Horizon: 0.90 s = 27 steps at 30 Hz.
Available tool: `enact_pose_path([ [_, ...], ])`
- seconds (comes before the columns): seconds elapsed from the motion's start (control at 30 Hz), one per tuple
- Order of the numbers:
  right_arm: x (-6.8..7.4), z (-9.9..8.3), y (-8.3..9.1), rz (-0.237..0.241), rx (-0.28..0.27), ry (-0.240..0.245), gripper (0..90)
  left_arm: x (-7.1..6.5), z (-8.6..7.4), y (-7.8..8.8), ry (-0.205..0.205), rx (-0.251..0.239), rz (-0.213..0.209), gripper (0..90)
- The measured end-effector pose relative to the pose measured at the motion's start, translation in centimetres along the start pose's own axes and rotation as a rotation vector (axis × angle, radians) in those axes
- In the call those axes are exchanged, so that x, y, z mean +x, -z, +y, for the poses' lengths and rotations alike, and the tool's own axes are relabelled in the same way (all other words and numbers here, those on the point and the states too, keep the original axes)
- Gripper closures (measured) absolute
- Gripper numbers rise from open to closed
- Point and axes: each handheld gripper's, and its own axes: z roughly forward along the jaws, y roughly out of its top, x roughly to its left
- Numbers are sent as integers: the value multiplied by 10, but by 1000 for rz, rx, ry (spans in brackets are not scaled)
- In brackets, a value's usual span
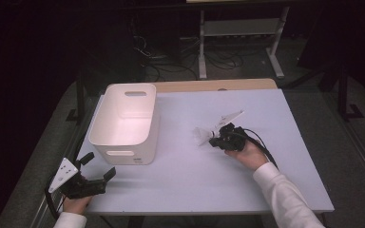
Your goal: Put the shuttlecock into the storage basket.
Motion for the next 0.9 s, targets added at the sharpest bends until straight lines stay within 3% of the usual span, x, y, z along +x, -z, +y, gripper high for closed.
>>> enact_pose_path([
  [0.57, -17, 22, -5, -48, -46, -21, 876, 0, 0, 0, 9, -3, 2, 0],
  [0.9, -25, 32, -18, -36, -49, -51, 876, 0, 0, -1, 7, -4, -1, 0],
])
